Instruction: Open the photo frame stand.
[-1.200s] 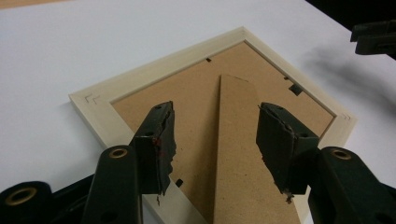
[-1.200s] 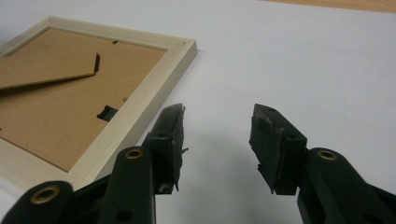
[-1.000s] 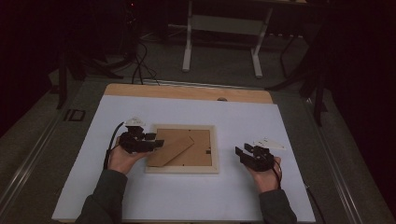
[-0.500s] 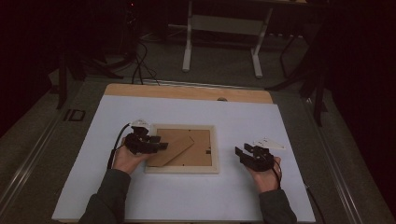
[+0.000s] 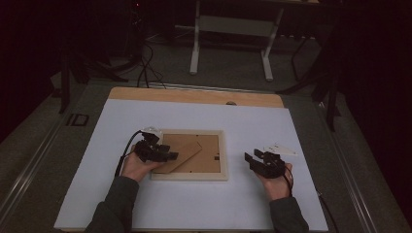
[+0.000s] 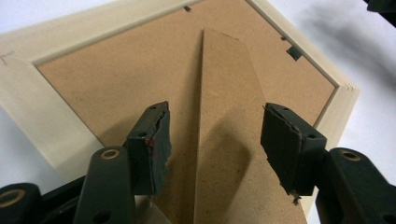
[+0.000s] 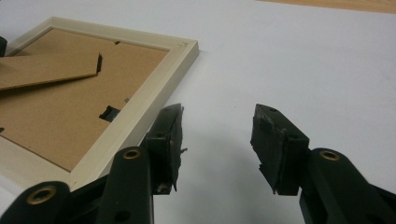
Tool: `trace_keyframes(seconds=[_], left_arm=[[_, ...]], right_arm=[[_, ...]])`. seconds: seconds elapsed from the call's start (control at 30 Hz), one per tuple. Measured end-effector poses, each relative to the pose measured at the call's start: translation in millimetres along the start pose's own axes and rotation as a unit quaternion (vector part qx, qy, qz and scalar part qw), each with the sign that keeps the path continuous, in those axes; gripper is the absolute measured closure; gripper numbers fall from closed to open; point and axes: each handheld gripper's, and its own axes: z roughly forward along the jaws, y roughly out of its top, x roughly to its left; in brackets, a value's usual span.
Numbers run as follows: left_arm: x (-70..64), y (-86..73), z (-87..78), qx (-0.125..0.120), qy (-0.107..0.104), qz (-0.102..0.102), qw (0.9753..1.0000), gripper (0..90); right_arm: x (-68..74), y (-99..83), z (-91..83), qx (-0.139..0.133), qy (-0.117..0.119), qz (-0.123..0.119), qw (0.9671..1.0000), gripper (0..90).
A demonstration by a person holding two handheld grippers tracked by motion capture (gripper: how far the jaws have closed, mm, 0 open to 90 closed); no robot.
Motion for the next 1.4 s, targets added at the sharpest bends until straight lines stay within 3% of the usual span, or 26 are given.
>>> trace_keyframes(seconds=[0.37,0.6,0.77,1.03,1.17,1.27,1.4], left_arm=[[2.4,-4.9,4.7,0.023,-0.013,-0.008,0.9996,39.3],[4.3,-8.2,3.6,0.023,-0.031,-0.020,0.9991,41.1],[-1.0,-7.9,5.1,0.033,-0.045,-0.011,0.9984,42.5],[-1.5,-6.7,6.2,0.038,-0.041,-0.012,0.9984,43.1],[-5.3,-5.3,5.7,0.038,-0.027,0.005,0.9989,43.4],[-7.1,-3.6,3.1,0.030,-0.013,0.012,0.9994,48.1],[-6.7,-2.7,2.7,0.031,-0.010,0.009,0.9994,51.9]], right_arm=[[0.1,-0.1,-0.2,0.000,0.001,0.000,1.0000,52.0],[0.1,-0.4,0.2,0.001,0.001,0.001,1.0000,51.9],[0.4,-0.5,0.7,0.001,0.002,0.000,1.0000,51.8],[1.7,-0.7,1.7,0.003,0.003,-0.001,1.0000,51.7],[1.7,-1.0,2.3,0.003,0.004,-0.001,1.0000,51.7],[2.9,-0.9,2.8,0.005,0.006,-0.003,1.0000,51.7],[5.2,-1.1,4.4,0.008,0.009,-0.006,0.9999,51.7]])
